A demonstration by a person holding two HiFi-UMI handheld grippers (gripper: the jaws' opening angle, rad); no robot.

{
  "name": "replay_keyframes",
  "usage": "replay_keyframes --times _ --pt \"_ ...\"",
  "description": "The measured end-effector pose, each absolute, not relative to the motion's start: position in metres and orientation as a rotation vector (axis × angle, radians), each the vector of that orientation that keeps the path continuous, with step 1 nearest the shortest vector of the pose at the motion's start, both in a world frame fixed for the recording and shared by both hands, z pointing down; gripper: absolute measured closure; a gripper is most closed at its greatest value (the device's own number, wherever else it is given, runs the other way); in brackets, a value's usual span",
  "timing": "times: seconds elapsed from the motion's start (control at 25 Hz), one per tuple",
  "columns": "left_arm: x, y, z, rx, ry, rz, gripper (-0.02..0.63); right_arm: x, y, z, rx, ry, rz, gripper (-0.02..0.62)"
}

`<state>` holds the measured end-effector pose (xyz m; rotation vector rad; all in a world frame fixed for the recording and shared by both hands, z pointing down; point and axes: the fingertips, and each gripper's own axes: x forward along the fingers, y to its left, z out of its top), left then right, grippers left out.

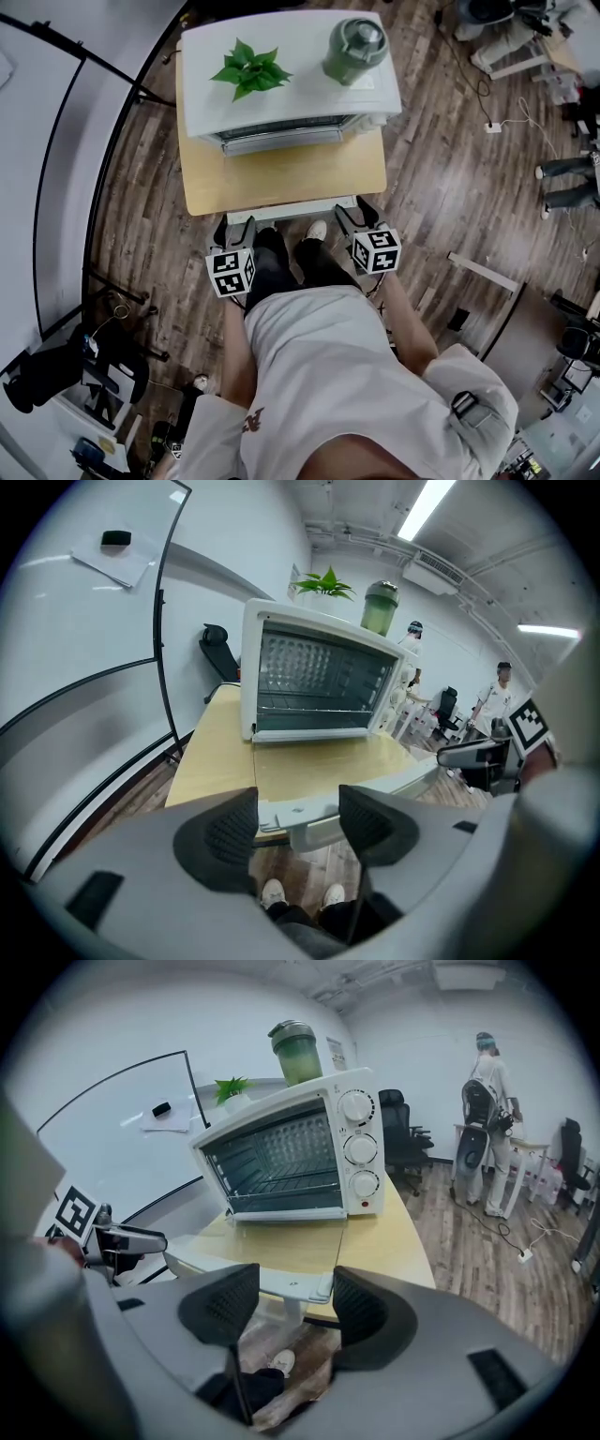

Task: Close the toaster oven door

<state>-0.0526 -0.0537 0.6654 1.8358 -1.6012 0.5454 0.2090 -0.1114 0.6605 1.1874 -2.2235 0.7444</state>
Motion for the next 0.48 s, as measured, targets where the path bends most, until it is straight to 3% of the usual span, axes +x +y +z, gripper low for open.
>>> replay_keyframes --times 0.48 --pt "-0.024 -0.064 0.630 1.999 -1.587 0.550 0.345 0.206 -0.123 0.632 1.242 -2.280 0.741 0.347"
